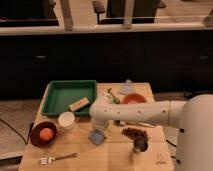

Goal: Wipe table surface with sponge

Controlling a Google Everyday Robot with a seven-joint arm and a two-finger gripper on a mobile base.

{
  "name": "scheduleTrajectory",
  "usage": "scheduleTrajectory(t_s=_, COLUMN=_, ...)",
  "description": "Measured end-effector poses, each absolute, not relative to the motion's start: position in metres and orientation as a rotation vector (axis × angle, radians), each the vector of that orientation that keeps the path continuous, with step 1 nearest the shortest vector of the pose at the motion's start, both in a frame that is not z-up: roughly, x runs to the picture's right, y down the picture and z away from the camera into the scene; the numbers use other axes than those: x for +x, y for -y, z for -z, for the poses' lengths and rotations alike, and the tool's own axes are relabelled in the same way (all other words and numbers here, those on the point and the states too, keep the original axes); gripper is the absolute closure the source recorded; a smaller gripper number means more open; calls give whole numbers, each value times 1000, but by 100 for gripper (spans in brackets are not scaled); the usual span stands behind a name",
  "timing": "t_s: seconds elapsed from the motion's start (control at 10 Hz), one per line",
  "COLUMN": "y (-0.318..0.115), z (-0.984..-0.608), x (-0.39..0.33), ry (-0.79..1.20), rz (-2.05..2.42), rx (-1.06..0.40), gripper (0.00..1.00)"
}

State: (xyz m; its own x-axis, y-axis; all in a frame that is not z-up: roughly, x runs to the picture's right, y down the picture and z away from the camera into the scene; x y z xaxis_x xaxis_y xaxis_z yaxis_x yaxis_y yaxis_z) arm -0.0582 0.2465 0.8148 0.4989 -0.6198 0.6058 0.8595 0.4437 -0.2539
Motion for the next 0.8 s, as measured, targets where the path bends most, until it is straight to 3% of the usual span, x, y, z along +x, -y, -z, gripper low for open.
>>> scheduleTrajectory(t_s=0.4, y=-282, z=-779, x=-96, ry=550, rz=1079, rx=-552, gripper=100)
scheduleTrajectory(t_s=0.8, y=-303, z=-772, x=-62, ry=534, rz=1035, rx=-580, gripper=100)
